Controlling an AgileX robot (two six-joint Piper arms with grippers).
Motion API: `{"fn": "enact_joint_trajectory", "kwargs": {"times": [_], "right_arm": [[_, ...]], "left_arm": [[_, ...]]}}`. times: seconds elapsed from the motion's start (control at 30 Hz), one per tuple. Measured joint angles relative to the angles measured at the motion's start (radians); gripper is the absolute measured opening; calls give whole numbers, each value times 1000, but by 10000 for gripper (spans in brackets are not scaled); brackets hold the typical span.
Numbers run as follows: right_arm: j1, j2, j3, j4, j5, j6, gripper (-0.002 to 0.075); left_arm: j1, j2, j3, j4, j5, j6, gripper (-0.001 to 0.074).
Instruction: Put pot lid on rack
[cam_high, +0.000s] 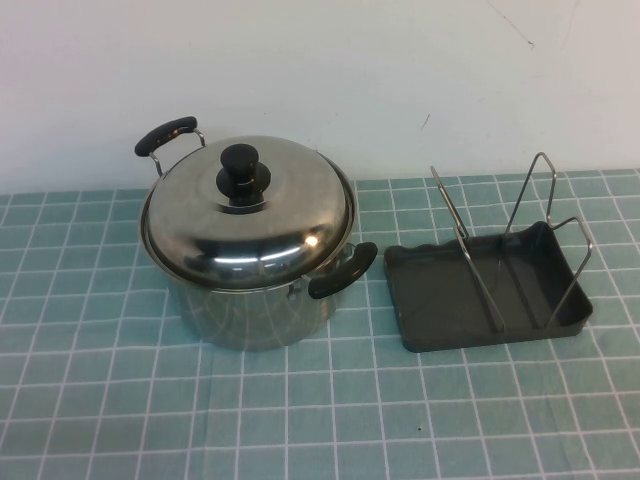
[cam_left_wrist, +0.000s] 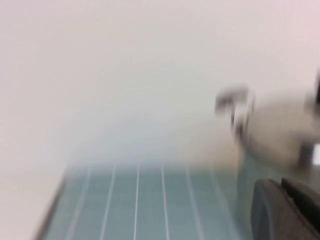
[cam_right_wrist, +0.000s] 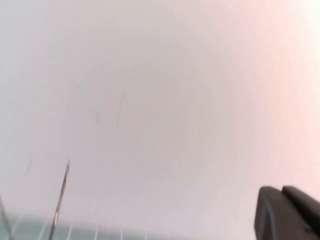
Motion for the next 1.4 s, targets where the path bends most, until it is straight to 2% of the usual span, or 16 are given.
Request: {"fn": "enact_joint_trajectory", "kwargs": {"times": [0.2,0.3,0.47,0.6,0.8,0.87,1.03,1.17,1.27,1.4], "right_arm": [[0,0,0,-4,-498,2,-1],[0,0,0,-4,-718,13,-1],[0,-1,0,0,-823,129,-1],[0,-1,0,2,-756,177,-1],[0,-1,-80,-10,-374,180,-1],[0,-1,-118,-44,-259,180,-1],[0,-1,-150,-295,-52,180,-1],[0,-1,-151,-402,51,184,-1],[0,-1,-151,-418,154,229,-1],[0,-1,-151,-422,212,285,-1]], "left_arm": [[0,0,0,4,-451,0,-3],[0,0,0,4,-607,0,-3],[0,-2,0,4,-752,0,-3],[0,-2,-2,-39,-709,-20,-3],[0,10,-181,-158,-252,-56,-3],[0,37,-242,-165,-202,-49,-3],[0,219,-337,-162,-216,-31,-3],[0,387,-398,-115,-225,-82,-3],[0,520,-443,17,-272,-190,-3],[0,715,-497,295,-428,-399,-3]]}}
